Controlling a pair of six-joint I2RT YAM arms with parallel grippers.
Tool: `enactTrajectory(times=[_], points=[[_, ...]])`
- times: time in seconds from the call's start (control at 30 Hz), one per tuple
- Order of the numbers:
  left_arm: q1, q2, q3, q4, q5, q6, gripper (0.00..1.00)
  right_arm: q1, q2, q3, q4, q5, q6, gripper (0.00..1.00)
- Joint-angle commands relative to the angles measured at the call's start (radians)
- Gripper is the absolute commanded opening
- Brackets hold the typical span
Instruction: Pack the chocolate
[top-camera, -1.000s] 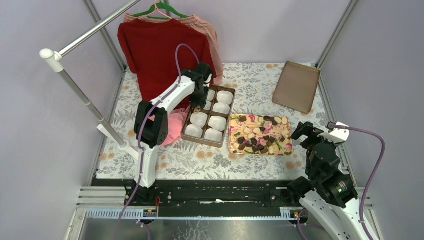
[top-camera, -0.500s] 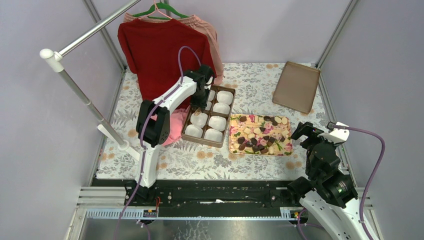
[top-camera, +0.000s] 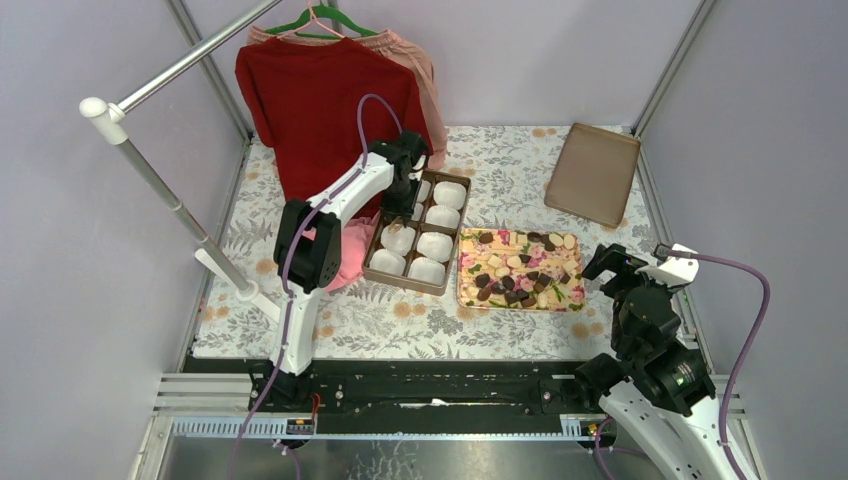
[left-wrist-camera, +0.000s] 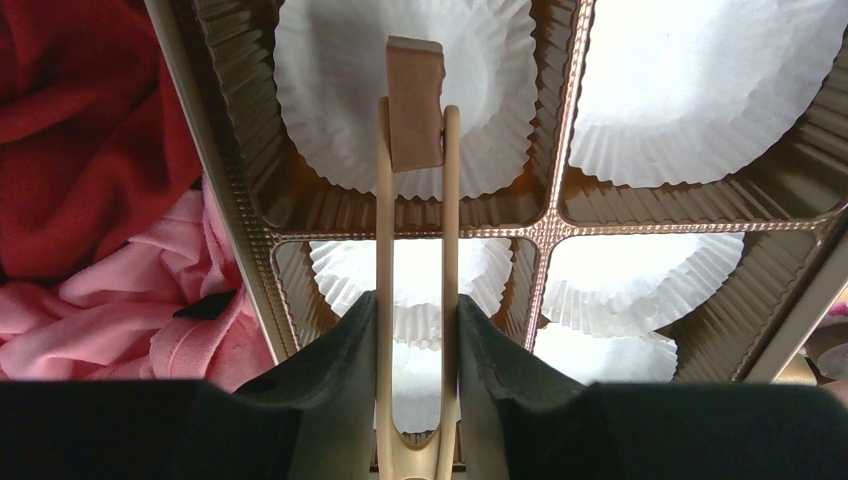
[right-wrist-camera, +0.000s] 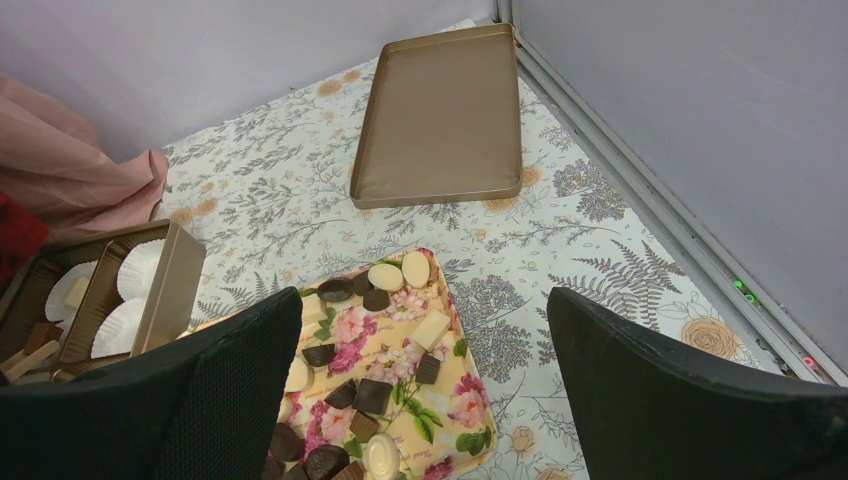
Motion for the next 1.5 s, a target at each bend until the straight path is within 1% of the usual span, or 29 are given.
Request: enactTrajectory(times=[0.0, 0.4, 0.47, 0.7, 0.9, 1.2, 1.47], points=[[0.004, 0.017, 0.033, -0.021, 0.013, 0.016, 0.37, 0.004, -0.003, 0.001, 0.04, 0.025, -0.006, 1.0], [0.002, 0.011, 0.041, -0.021, 0.017, 0.013, 0.39, 0.004, -0.002, 0.001, 0.042, 0.025, -0.008, 1.0], [0.001, -0.002, 0.04, -0.02, 0.04, 0.01, 0.39, 0.005, -0.002, 0.001, 0.042, 0.024, -0.007, 1.0], [-0.015, -0.081, 0.026, -0.019, 0.048, 0.005, 0.41, 0.004, -0.005, 0.001, 0.042, 0.024, -0.007, 1.0], [-0.045, -0.175, -0.028, -0.001, 0.052, 0.002, 0.42, 0.004, -0.013, -0.001, 0.046, 0.024, -0.008, 1.0], [-0.15, -0.307, -0.174, 0.054, 0.083, -0.002, 0.44, 0.005, -0.011, -0.001, 0.046, 0.021, -0.008, 1.0], [-0.31, -0.358, -0.269, 0.086, 0.073, 0.004, 0.45, 0.004, -0.01, 0.001, 0.045, 0.019, -0.008, 1.0]])
